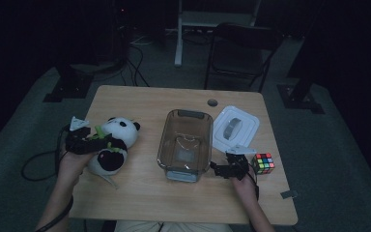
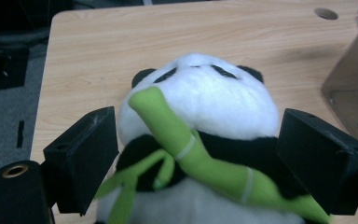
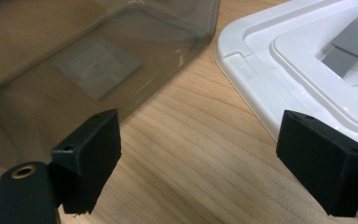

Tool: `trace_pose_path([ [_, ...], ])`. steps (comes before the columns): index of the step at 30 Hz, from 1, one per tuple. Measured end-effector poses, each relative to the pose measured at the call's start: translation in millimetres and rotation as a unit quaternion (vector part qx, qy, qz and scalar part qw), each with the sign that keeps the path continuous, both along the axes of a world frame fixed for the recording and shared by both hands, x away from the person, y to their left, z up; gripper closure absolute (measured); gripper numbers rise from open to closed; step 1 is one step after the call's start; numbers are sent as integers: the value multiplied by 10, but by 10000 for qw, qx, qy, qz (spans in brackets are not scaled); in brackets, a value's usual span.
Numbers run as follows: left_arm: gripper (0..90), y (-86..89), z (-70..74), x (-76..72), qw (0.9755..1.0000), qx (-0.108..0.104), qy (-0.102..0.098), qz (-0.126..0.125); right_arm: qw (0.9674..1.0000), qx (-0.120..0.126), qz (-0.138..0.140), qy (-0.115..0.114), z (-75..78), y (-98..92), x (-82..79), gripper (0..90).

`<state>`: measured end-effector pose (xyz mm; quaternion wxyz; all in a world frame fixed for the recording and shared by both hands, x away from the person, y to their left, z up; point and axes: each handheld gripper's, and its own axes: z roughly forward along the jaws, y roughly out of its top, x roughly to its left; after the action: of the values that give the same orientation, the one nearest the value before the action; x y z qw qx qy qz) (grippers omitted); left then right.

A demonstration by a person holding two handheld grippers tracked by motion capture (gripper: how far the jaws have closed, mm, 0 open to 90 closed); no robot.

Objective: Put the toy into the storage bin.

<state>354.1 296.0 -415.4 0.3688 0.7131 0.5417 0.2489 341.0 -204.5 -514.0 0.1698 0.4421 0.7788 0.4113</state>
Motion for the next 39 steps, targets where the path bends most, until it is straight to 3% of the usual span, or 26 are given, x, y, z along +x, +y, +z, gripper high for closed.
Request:
trace_pose_path([
  [4, 162, 36, -68, 109, 9997, -3, 194, 127, 10000, 20, 3, 21, -4, -10, 3, 137],
  [6, 209, 52, -101, 131, 9996, -83, 170, 209, 10000, 1, 5, 6, -3, -10, 1, 137],
  [7, 315, 59, -115, 136, 9997, -124, 143, 144, 10000, 6, 6, 12, -4, -10, 2, 137],
  [10, 375, 72, -161, 163, 9995, -253, 171, 9, 10000, 10, 8, 36, -7, -8, 7, 138],
  [15, 548, 34, -196, 147, 9998, 161, 98, -13, 10000, 22, 40, 41, -1, 3, 8, 139],
  [22, 697, -7, -211, 96, 9997, 227, 18, -51, 9999, 17, 108, 48, 2, 36, -2, 139],
  [29, 755, -35, -177, 48, 9999, 51, -132, -66, 9999, 34, 85, 52, 3, 9, -5, 139],
  [32, 757, -43, -145, 26, 9996, -31, -288, 46, 9999, 48, 82, 62, 1, 0, 2, 139],
  [39, 766, 9, -46, -33, 9973, -622, -365, -147, 9998, 23, 174, 89, -11, 35, 8, 139],
])
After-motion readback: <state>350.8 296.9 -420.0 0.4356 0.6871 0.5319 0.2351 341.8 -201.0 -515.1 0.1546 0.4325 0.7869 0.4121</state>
